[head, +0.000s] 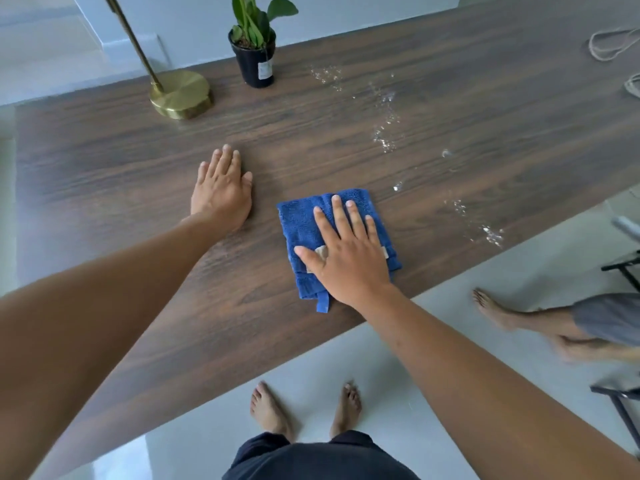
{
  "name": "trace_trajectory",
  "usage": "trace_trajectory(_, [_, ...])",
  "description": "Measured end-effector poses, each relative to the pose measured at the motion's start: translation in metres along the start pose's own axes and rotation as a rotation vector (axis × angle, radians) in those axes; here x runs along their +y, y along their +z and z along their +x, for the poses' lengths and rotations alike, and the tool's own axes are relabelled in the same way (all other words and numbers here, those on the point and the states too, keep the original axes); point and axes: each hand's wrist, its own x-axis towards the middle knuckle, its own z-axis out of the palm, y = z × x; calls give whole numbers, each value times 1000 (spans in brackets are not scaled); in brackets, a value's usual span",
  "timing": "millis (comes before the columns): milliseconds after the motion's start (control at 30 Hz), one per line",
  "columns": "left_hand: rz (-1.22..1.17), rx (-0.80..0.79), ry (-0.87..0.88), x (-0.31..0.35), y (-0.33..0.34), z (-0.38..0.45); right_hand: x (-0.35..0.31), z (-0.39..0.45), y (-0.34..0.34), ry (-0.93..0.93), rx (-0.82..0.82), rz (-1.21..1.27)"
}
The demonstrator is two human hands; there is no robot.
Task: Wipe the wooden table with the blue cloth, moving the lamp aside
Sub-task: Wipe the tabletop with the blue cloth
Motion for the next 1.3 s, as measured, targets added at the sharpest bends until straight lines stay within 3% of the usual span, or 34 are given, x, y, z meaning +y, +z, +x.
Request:
trace_trajectory(167, [12,-34,45,40,17,-11,54,9,-8,64,19,-17])
trace_trajectory(333, [23,-14,34,41,20,-13,48,54,-12,74,5,-7])
trace_trajectory(500, [41,-25,35,41,22,-14,52,-8,0,-62,71,37])
trace_trajectory(600, [57,-41,34,40,21,-14,87,-30,2,-5,116,41])
trace_trajectory(733, [70,-46,33,40,21,-14,116,-7,-11,81,39,-12])
trace_trajectory(933, [51,-18,25,41,23,-14,66,64,-16,118,3,6])
trace_trajectory(1067, [11,11,16,39,12,-5,55,45,-10,20,14,6])
trace_trajectory(1300, [29,-26,-150,-7,-6,32,44,80,-10,91,-2,-23])
